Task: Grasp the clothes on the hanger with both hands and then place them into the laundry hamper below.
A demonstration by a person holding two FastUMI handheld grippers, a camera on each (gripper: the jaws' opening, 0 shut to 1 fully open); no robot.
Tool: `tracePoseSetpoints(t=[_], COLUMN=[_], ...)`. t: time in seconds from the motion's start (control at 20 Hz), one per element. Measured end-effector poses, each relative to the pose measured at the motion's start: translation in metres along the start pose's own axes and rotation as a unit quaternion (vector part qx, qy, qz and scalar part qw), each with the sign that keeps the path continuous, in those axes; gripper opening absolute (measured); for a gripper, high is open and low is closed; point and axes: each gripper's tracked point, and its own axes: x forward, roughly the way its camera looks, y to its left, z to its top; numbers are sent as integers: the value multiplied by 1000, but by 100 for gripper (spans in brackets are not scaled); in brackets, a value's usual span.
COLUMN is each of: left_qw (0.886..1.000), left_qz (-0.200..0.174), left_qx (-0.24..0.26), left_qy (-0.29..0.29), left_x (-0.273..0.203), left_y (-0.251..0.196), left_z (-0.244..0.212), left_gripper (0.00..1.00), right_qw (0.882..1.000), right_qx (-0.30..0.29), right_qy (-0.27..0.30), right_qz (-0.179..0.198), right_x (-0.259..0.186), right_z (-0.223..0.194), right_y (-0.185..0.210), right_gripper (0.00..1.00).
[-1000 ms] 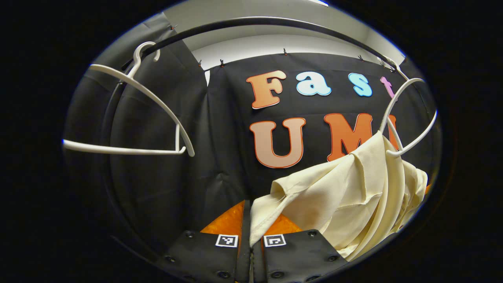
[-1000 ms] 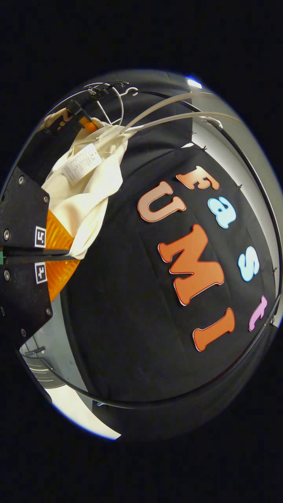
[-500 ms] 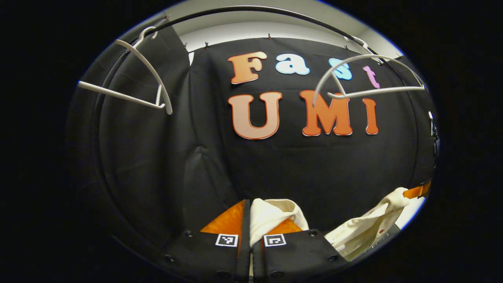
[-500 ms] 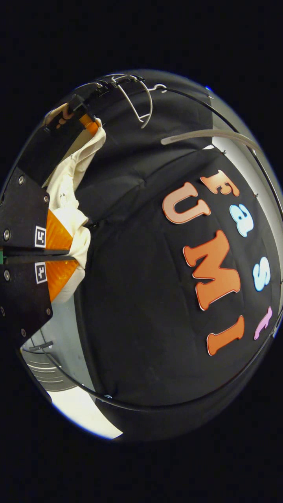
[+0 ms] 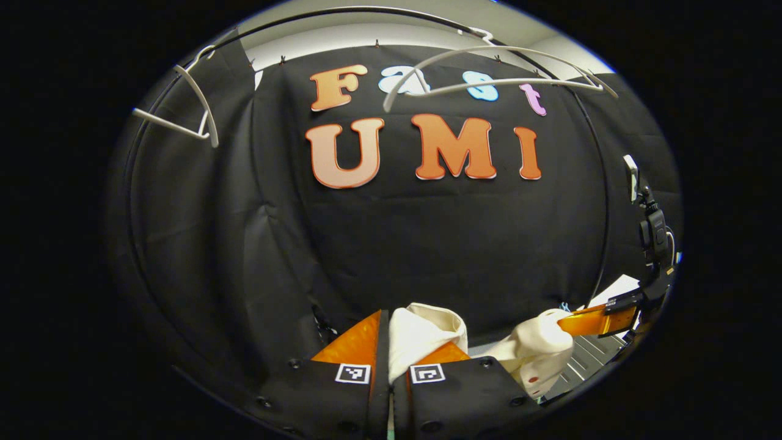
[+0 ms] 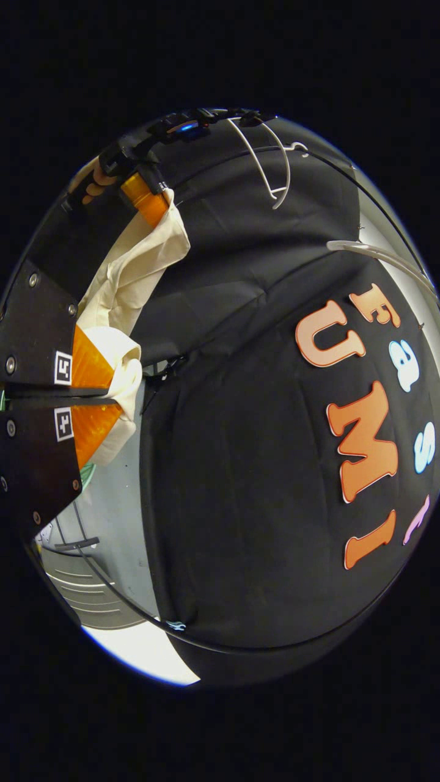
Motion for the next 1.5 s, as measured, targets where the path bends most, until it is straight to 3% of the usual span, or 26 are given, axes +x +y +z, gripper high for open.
tracePoseSetpoints(t=[0.15, 0.5, 0.6, 0.7, 1.05, 1.25, 1.5], left_qw=[1000, 991, 988, 985, 960, 942, 924], left_qz=[-10, -31, -27, -21, -22, -32, -32], left_qx=[4, -66, -59, -48, -51, -49, -34], left_qy=[19, 112, 138, 164, 274, 332, 380], left_x=[3, 19, 24, 28, 33, 23, 20], left_y=[-20, -58, -62, -66, -84, -111, -137], left_z=[-39, -148, -179, -215, -329, -356, -381], left_gripper=[10, 10, 11, 10, 11, 11, 11], right_qw=[1000, 995, 991, 987, 973, 965, 963], right_qx=[9, -5, -34, -24, 20, 9, 8], right_qy=[21, 70, 86, 107, 178, 217, 238], right_qz=[-11, -68, -100, -114, -142, -144, -129], right_x=[12, 41, 47, 56, 73, 83, 91], right_z=[-39, -132, -156, -189, -286, -323, -338], right_y=[-13, -77, -100, -119, -167, -176, -164], right_gripper=[0, 0, 0, 0, 0, 0, 4])
